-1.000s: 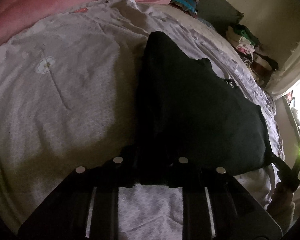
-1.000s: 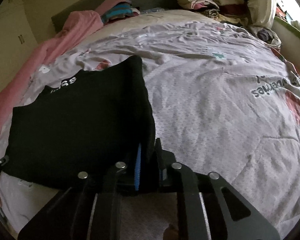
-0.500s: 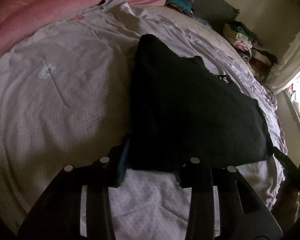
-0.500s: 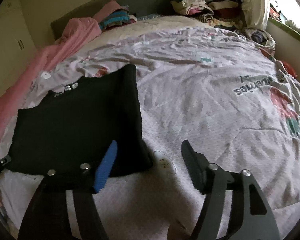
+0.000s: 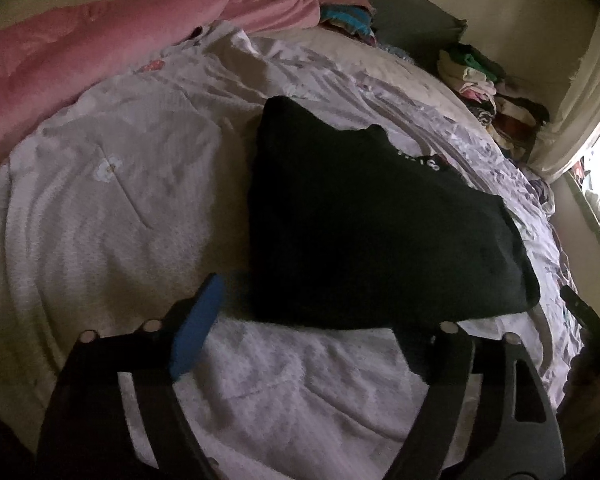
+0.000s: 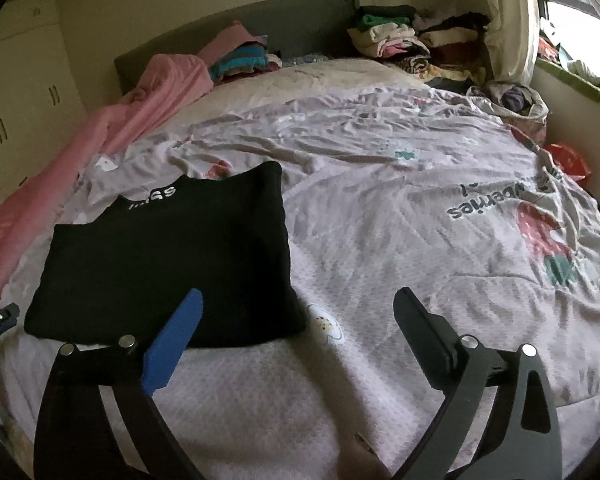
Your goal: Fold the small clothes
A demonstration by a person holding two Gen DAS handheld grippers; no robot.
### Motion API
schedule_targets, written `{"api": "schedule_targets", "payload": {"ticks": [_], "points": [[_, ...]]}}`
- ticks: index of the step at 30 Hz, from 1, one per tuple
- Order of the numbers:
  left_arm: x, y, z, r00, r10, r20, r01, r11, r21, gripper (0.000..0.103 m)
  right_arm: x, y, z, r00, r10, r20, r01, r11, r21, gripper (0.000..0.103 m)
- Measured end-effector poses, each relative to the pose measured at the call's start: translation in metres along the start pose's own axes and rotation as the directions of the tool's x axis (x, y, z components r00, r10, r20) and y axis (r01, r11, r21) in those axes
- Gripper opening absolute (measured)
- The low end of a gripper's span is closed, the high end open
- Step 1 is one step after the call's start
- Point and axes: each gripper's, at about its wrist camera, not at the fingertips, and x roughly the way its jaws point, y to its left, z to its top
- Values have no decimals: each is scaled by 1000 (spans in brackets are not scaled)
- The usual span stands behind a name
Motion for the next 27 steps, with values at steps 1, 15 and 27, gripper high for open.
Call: {"api": "schedule_targets", "payload": {"ticks": [1, 15, 27], "points": [[-3, -2, 0, 1000, -1, 3, 1, 1000, 1, 78, -3, 0, 0, 1000, -2, 6, 2, 1000, -1, 97], [-24, -29, -5, 1000, 3, 28, -5, 998, 67, 93, -36, 3, 3, 997, -10, 82, 13, 1000, -29, 97], [-44, -64, -12, 998, -26, 62, 16, 990, 144, 93, -64, 17, 6, 991, 33, 130, -26, 998, -56, 99]]}}
